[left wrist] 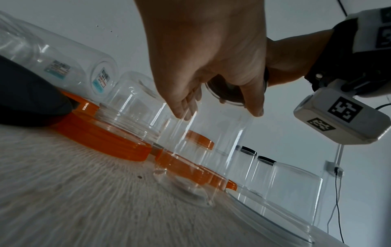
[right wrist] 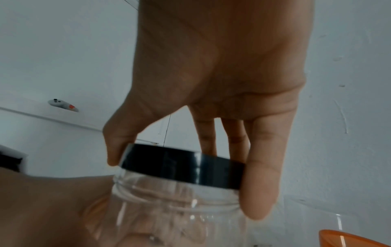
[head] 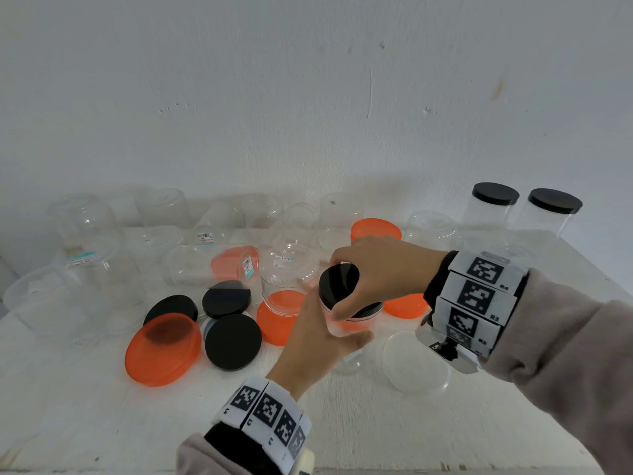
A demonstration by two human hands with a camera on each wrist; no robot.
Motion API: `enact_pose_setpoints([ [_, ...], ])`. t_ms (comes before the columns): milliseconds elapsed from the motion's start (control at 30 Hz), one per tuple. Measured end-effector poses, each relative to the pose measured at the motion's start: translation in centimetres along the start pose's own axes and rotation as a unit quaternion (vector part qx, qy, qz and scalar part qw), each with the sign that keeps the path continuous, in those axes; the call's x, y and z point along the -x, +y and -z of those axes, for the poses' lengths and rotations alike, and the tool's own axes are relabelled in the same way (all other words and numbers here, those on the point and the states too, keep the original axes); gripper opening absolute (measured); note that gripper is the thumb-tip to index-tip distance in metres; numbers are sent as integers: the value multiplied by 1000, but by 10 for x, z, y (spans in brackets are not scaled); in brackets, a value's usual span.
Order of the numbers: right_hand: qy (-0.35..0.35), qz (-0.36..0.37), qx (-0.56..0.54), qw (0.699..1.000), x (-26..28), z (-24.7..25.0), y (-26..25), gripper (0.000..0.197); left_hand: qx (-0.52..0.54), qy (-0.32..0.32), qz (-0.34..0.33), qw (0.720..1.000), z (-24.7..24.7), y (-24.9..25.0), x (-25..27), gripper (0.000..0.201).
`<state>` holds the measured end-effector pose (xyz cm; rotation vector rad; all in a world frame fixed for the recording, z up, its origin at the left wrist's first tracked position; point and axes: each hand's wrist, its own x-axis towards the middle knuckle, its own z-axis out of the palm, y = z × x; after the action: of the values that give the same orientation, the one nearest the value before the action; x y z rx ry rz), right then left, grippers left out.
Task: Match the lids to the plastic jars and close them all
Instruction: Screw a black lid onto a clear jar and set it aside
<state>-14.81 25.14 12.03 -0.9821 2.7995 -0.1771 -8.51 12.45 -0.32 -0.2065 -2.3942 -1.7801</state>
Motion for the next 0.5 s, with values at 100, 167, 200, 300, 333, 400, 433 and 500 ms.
enact_pose_setpoints([
  [100,15,-14,-4,1000,3,-4,-1,59,-8,-4,14,1000,0,0,1,87],
  [167,25,-21,-5,999,5,-7,-2,59,-10,-5,16,1000,0,0,1,87],
  [200,30,-24,-4,999,5,-8,-2,59,-9,-6,16,1000,0,1,2,87],
  [300,46,-31,3,998,5,-11,-3,60,-7,-11,19,1000,0,0,3,88],
  [333,52,-33,6,998,5,-12,-4,61,-7,-12,20,1000,1,0,3,88],
  [400,59,-36,11,998,5,-14,-4,62,-7,-11,21,1000,0,0,3,89],
  [433,60,-37,11,997,5,-15,-5,62,-7,-11,20,1000,0,0,3,89],
  [500,49,-37,3,998,5,-14,-3,59,-10,-10,18,1000,0,0,2,88],
])
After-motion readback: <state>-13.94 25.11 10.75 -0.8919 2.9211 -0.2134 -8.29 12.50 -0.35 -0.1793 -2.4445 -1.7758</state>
